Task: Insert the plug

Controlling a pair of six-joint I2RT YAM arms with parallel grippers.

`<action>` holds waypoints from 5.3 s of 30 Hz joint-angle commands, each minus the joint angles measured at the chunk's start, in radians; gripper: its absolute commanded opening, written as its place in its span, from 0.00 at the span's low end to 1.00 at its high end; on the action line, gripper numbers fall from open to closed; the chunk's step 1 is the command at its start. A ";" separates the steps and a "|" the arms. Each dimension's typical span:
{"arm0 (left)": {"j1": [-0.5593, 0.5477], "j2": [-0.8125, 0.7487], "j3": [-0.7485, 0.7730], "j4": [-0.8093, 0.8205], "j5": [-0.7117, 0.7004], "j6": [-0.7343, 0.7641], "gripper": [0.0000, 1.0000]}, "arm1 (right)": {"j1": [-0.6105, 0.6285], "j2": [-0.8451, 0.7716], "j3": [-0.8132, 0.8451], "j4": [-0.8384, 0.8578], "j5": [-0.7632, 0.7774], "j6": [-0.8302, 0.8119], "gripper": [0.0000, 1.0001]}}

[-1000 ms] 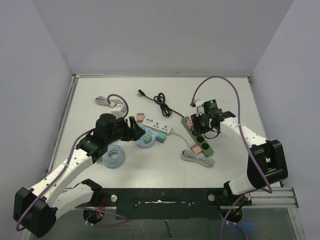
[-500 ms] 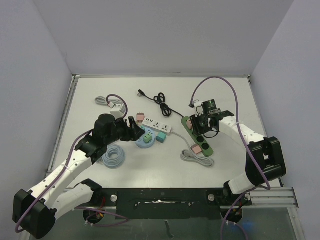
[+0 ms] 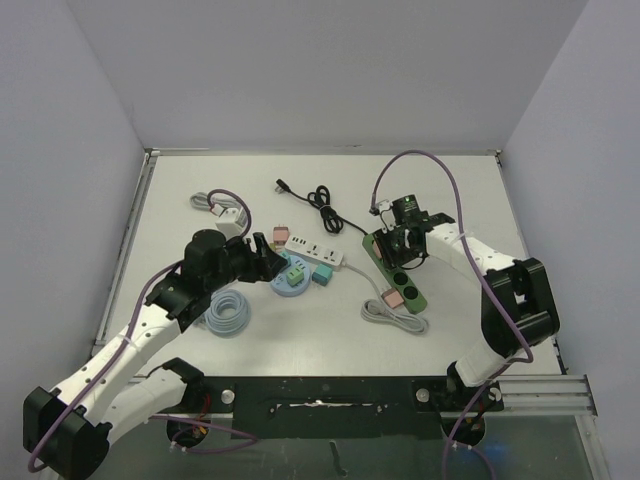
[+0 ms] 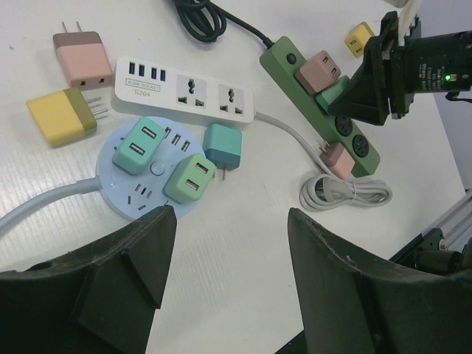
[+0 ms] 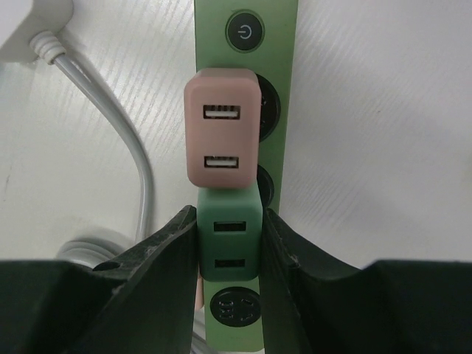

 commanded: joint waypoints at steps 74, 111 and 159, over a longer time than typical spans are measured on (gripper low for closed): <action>0.005 -0.079 -0.024 0.018 -0.079 0.057 0.61 | 0.076 0.307 -0.081 0.155 0.047 0.321 0.00; 0.005 -0.084 -0.012 0.044 -0.029 0.023 0.65 | -0.420 -0.076 -0.007 0.204 0.348 0.650 0.78; 0.008 0.034 0.008 -0.104 -0.274 -0.297 0.64 | -0.391 0.221 0.105 0.179 0.200 0.555 0.36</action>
